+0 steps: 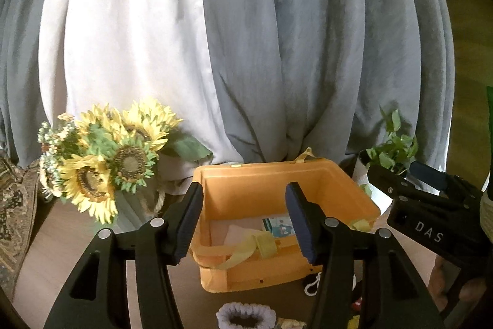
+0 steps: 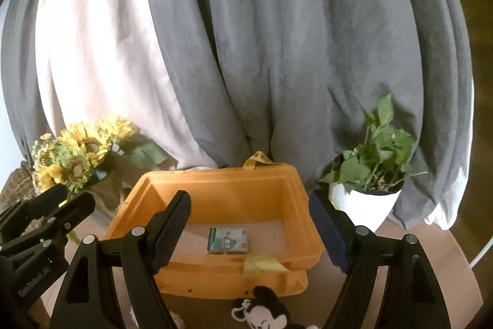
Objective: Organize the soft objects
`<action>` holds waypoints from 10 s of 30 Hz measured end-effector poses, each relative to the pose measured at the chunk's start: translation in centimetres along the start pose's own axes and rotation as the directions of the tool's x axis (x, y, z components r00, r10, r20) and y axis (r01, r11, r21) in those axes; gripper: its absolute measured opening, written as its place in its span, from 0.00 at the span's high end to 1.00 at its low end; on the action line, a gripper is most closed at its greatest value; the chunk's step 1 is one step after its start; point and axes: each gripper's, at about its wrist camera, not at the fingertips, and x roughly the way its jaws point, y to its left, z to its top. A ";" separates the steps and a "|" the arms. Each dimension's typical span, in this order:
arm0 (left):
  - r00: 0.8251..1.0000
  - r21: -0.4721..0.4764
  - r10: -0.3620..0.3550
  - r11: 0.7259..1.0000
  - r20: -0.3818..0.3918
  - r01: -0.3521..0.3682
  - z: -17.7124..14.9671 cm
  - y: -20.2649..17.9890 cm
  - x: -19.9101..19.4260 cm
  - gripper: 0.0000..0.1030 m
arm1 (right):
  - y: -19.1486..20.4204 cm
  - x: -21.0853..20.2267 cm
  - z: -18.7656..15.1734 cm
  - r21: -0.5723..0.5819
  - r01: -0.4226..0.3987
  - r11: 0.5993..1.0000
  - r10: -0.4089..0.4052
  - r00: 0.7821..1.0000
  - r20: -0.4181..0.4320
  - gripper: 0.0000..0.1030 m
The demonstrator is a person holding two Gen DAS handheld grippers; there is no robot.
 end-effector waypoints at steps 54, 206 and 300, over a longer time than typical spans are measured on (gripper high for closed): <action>0.991 0.038 0.055 0.998 -0.122 -0.051 -11.2 -3.2 -10.5 0.42 | -2.7 -13.3 -10.3 0.025 0.124 0.992 -0.123 0.992 -0.032 0.22; 0.994 0.013 -0.038 0.999 0.101 0.037 -1.2 -1.2 -5.4 0.59 | -0.4 -8.5 -2.6 0.087 -0.006 0.996 -0.002 0.995 0.098 0.59; 0.998 0.024 -0.034 0.999 -0.053 0.036 -1.2 0.3 5.6 0.44 | -0.2 4.0 -1.3 0.087 0.015 0.996 -0.010 0.999 -0.052 0.34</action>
